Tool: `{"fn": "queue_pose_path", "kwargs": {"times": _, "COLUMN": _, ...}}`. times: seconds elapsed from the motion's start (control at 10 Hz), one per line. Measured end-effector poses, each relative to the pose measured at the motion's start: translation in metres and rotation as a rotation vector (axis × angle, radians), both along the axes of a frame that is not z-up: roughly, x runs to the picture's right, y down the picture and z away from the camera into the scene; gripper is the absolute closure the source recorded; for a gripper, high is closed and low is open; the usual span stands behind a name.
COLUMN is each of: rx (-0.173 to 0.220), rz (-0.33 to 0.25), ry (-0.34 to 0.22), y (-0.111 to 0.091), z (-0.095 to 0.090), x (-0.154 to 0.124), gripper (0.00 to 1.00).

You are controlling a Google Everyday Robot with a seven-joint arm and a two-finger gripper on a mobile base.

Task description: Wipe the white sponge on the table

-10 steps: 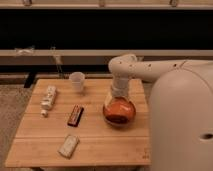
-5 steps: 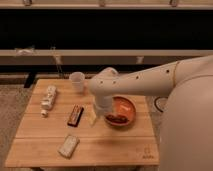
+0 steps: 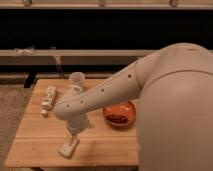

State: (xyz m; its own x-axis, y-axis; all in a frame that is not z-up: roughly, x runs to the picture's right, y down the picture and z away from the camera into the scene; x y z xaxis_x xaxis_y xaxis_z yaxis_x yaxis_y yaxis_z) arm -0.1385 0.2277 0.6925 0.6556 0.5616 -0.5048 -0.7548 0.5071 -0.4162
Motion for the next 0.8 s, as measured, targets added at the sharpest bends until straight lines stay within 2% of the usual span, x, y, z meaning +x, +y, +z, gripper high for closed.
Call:
{"fn": "queue_pose_path", "kwargs": {"times": 0.1, "rx": 0.003, "rz": -0.030, "ry": -0.020, "y": 0.007, "z": 0.002, "x": -0.018, "gripper": 0.20}}
{"fn": "queue_pose_path", "kwargs": {"times": 0.4, "rx": 0.005, "rz": -0.066, "ry": -0.018, "y": 0.017, "z": 0.020, "x": -0.035, "gripper": 0.20}}
{"fn": "queue_pose_path", "kwargs": {"times": 0.6, "rx": -0.005, "rz": -0.050, "ry": 0.014, "y": 0.020, "z": 0.035, "x": -0.036, "gripper": 0.20}}
{"fn": "queue_pose_path", "kwargs": {"times": 0.8, "rx": -0.023, "rz": -0.002, "ry": 0.066, "y": 0.018, "z": 0.056, "x": -0.034, "gripper": 0.20}}
